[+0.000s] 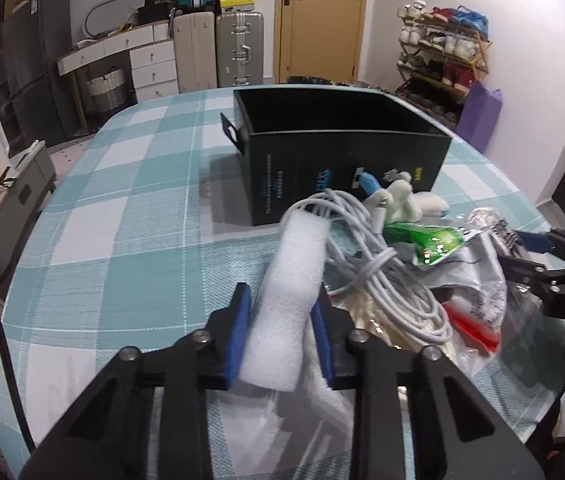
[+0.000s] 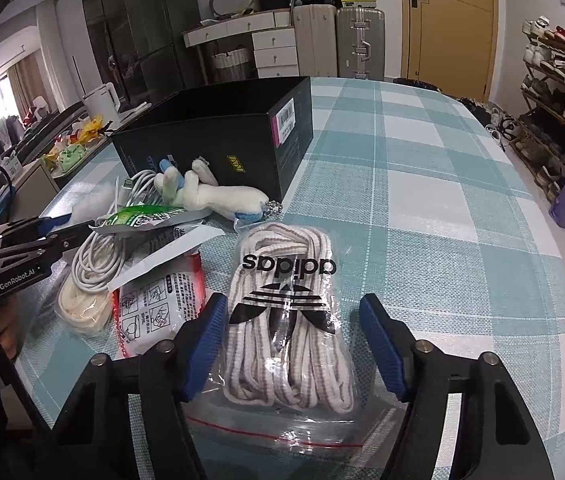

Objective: Organize soft objects
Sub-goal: 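Lift the foam strip with the left tool while the right tool carries the adidas bag toward the black box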

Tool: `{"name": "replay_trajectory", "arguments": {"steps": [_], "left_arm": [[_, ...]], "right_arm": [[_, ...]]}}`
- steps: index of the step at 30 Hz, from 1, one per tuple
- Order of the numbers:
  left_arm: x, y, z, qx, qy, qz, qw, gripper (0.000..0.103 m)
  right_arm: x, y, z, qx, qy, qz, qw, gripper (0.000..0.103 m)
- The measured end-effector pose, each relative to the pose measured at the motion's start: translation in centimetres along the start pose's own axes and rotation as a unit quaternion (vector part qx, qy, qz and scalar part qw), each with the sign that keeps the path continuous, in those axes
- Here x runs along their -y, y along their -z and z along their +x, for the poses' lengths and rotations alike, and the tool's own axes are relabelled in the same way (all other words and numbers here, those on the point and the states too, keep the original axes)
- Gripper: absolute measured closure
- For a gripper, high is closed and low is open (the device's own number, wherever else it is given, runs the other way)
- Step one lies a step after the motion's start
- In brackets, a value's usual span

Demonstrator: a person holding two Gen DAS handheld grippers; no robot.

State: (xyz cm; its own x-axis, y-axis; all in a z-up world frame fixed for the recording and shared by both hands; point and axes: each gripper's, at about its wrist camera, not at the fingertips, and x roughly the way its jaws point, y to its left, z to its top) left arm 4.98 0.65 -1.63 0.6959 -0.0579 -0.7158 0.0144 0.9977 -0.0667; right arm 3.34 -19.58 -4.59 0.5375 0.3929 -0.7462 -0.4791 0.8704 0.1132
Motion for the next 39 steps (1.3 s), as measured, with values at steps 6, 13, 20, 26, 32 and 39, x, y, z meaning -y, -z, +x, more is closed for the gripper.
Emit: {"name": "replay_trajectory", "arguments": {"steps": [6,13,20,26,32,39], "left_arm": [[0.2,0.3,-1.4,0.013,0.012,-0.006,0.9998,0.082],[-0.6,0.1,-3.3,0.038,0.012,-0.018,0.999,0.082],[-1.1,-0.7,-5.4,0.073,0.017,-0.026,0.9969,0.082],[-0.9,-1.5,-7.1,0.102,0.017,-0.025,0.9944,0.082],[-0.6,-2.6,-8.7,0.131,0.017,-0.023,0.991,0.082],[-0.2,-4.3,-9.2,0.155,0.013,-0.015,0.9877,0.082]], "right_arm": [[-0.2,0.1,-0.2,0.005,-0.004,-0.008,1.0,0.051],[0.0,0.4,-0.7,0.015,-0.006,-0.002,1.0,0.059],[-0.6,0.5,-3.2,0.057,-0.007,-0.013,0.998,0.059],[-1.2,0.1,-6.7,0.123,-0.026,-0.017,0.992,0.059],[-2.0,-1.1,-9.6,0.165,-0.036,-0.027,0.985,0.059],[-2.8,-3.0,-10.4,0.18,-0.056,-0.028,0.982,0.059]]}}
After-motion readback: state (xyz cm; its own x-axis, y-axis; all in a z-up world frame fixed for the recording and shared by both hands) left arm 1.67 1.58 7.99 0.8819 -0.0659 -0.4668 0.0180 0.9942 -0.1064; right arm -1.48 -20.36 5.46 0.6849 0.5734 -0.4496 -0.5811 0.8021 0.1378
